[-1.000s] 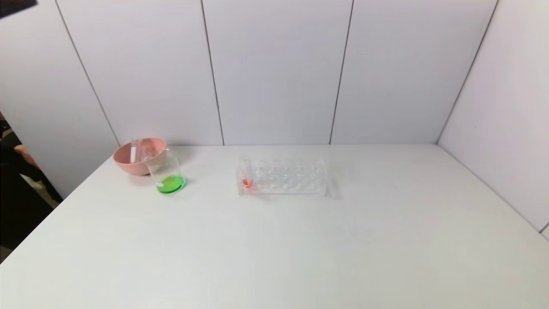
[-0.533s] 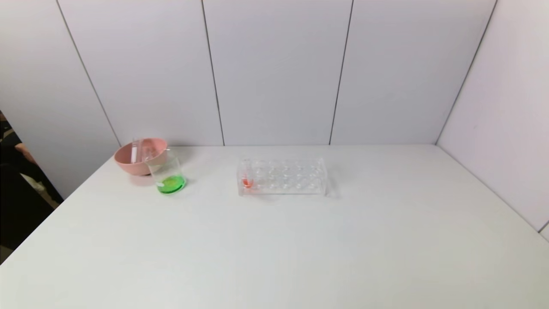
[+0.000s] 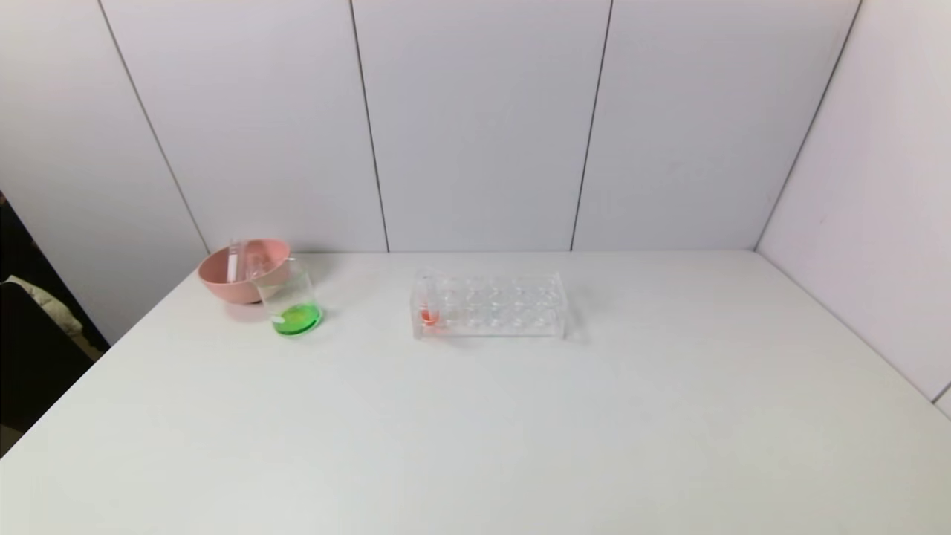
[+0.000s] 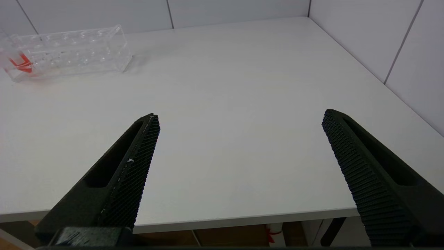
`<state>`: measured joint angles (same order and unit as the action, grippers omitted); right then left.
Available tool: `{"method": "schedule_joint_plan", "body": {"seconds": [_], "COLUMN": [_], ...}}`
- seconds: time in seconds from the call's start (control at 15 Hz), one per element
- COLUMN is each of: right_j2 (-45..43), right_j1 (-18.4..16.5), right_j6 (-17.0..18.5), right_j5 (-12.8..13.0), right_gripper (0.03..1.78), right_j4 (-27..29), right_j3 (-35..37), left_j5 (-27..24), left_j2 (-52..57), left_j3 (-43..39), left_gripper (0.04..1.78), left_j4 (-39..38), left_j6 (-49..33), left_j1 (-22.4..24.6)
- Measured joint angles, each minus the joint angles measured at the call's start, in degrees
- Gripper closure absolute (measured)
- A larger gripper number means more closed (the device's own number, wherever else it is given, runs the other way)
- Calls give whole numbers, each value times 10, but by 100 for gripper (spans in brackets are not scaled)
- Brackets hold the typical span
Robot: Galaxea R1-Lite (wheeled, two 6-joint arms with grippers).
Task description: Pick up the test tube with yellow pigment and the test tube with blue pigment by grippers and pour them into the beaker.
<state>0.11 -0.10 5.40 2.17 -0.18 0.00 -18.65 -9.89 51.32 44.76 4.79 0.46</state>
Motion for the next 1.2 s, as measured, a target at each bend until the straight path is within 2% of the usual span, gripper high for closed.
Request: {"method": "schedule_joint_plan", "body": {"seconds": [0.4, 0.6, 0.73, 0.8, 1.2], "right_j2": [0, 0, 0, 0, 0], "right_j1": [0, 0, 0, 0, 0], "right_j6": [0, 0, 0, 0, 0], "right_j5": [0, 0, 0, 0, 0], "right_gripper": [10, 10, 10, 10, 10], "right_j4": [0, 0, 0, 0, 0], "right_j3": [0, 0, 0, 0, 0], "left_j5": [104, 150, 196, 202, 203], "left_j2": [81, 94, 98, 99, 99], "left_j3": [-339, -458, -495, -503, -513], "left_gripper": [6, 6, 6, 6, 6], "left_j4": [-316, -410, -442, -453, -455], "left_j6": [-47, -80, -95, -100, -100], "left_j1": [-1, -1, -2, -2, -2]}}
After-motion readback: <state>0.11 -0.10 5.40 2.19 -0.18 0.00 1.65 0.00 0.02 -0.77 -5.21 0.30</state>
